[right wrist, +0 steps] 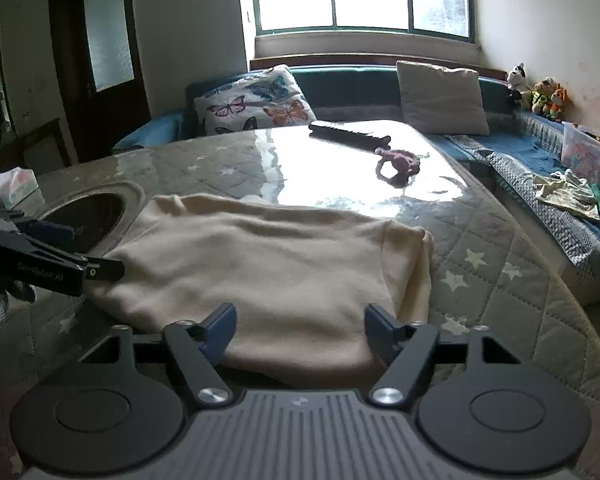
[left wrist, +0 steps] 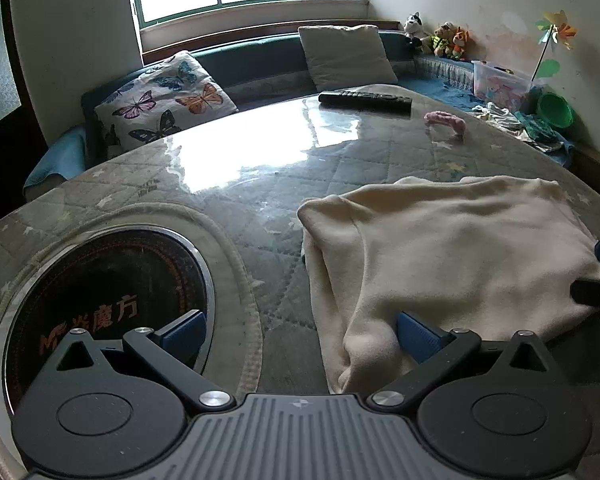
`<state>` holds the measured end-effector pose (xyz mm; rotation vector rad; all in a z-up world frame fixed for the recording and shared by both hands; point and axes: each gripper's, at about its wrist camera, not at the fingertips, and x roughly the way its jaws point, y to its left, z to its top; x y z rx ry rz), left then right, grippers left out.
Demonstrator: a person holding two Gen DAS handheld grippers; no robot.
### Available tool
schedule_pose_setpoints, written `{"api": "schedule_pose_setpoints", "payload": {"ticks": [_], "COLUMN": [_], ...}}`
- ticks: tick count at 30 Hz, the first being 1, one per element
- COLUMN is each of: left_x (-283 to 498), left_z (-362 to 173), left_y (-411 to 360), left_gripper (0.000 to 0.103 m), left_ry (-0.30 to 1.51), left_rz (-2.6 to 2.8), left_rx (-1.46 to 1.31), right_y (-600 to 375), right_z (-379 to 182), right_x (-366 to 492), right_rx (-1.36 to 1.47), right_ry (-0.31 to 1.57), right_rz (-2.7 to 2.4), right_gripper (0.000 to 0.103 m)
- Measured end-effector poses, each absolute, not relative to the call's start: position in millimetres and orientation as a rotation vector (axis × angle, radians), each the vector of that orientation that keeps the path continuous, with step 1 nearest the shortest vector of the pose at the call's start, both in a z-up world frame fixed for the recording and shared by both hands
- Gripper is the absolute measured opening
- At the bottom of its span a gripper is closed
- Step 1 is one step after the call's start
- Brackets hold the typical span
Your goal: Fold clothes
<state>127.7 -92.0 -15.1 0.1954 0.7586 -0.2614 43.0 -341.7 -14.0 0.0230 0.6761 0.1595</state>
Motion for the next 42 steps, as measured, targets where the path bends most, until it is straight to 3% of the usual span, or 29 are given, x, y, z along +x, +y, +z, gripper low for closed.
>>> {"api": "schedule_pose_setpoints", "payload": {"ticks": [20, 42], "left_x": [109.5, 85.8], "left_z": [-14.2, -12.4], "left_y": [-94.0, -98.9], "left_gripper": [0.103, 0.103], "left_ry": [0.766, 0.747], "left_rz": [-0.275, -0.291], "left_rx": [0.189, 0.203], "right_y": [-331.9, -321.3], "right_z": [-9.0, -11.4], "right_x": [32.9, 20.5], "right_rx": [0.017, 0.003], "right_ry": [0.648, 0.681], "right_rz": [0.113, 0.03], "right_gripper": [0.098, 0.103]}}
